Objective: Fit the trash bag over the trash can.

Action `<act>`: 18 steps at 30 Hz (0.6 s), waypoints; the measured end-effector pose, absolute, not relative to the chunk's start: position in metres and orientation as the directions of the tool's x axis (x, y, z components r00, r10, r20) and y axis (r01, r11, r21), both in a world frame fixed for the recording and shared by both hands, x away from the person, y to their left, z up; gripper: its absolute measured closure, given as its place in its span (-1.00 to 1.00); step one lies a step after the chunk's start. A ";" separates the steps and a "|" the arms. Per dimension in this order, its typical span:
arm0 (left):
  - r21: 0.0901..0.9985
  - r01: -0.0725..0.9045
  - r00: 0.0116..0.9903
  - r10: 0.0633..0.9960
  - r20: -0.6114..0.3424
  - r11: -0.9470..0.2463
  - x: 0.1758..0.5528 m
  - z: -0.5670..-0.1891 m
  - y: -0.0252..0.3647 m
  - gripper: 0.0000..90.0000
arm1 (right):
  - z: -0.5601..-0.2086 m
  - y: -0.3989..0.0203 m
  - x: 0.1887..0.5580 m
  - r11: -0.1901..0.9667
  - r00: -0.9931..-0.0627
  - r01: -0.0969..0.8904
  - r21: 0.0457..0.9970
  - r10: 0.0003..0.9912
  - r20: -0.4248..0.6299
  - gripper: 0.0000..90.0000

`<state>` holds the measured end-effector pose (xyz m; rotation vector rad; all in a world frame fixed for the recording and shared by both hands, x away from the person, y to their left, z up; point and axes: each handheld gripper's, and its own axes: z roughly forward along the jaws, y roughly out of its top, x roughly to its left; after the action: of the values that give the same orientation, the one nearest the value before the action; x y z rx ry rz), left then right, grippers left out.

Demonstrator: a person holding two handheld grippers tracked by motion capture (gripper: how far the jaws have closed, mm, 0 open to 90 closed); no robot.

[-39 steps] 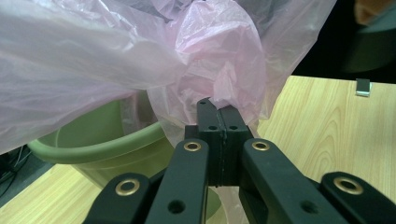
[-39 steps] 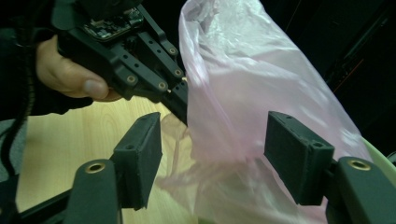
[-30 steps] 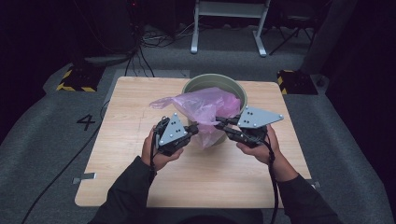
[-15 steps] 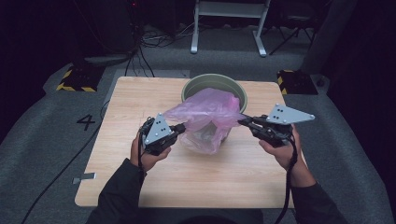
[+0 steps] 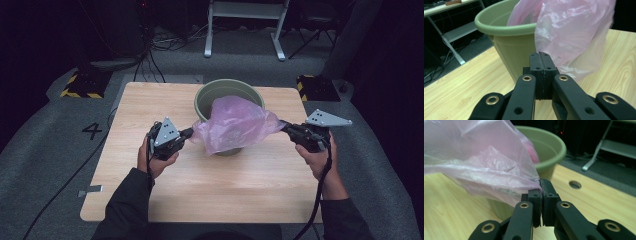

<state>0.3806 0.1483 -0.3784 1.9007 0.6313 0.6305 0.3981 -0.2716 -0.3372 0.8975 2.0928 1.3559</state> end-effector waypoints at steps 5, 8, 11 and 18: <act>0.910 0.168 0.725 0.673 0.146 -0.378 0.386 -0.383 0.148 1.00 | -0.353 -0.280 0.410 0.286 -0.645 0.319 0.904 0.764 -0.013 0.95; 0.908 0.180 0.722 0.678 0.140 -0.379 0.391 -0.386 0.149 1.00 | -0.359 -0.282 0.415 0.289 -0.638 0.340 0.895 0.770 -0.006 0.95; 0.907 0.187 0.717 0.683 0.136 -0.377 0.395 -0.388 0.149 1.00 | -0.361 -0.283 0.419 0.289 -0.633 0.347 0.892 0.774 -0.005 0.93; 0.911 0.164 0.717 0.680 0.153 -0.378 0.392 -0.386 0.147 1.00 | -0.362 -0.276 0.412 0.325 -0.680 0.264 0.908 0.730 -0.063 -0.13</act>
<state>0.3919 0.1472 -0.3862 1.9124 0.6513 0.6406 0.4123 -0.2758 -0.3621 0.8751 2.1280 1.3276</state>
